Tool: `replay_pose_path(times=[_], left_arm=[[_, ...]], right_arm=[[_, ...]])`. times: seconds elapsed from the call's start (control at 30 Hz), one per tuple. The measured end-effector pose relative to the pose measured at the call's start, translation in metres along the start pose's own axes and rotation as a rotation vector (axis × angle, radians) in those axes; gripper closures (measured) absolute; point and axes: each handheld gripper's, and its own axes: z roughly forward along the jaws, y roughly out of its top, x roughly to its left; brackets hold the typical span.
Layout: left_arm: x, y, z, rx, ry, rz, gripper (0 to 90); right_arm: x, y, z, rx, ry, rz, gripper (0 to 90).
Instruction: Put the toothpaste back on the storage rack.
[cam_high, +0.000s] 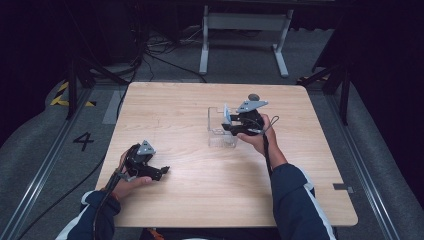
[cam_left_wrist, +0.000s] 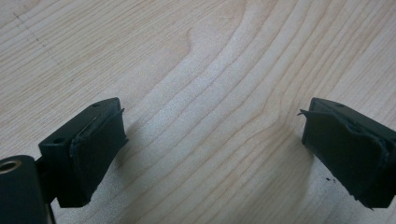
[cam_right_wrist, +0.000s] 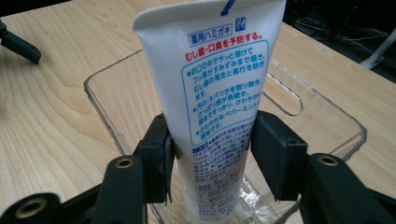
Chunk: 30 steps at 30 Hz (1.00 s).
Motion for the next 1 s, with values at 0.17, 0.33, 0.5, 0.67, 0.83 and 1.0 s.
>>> replay_pose_path(times=[0.17, 0.33, 0.5, 0.67, 0.83, 1.0], left_arm=[[0.0, 0.0, 0.0, -0.001, 0.0, 0.0, 6.4], [0.0, 0.0, 0.0, -0.001, 0.002, 0.002, 6.4], [0.0, 0.0, 0.0, -0.001, 0.002, 0.002, 6.4], [0.0, 0.0, 0.0, 0.001, 0.003, 0.002, 6.4], [0.0, 0.0, 0.0, 0.0, 0.002, 0.001, 6.4], [0.0, 0.0, 0.0, 0.001, 0.002, 0.001, 6.4]], right_arm=[[0.001, 0.0, 0.001, -0.008, 0.002, 0.018, 46.3], [0.006, 0.0, 0.002, -0.016, -0.004, 0.025, 38.4], [0.008, 0.002, -0.001, -0.022, -0.028, 0.019, 36.4], [0.005, 0.002, -0.008, -0.034, -0.04, 0.028, 34.7], [0.004, 0.004, -0.015, -0.037, -0.057, 0.019, 32.7], [0.005, 0.006, -0.022, -0.044, -0.064, 0.009, 31.5]])
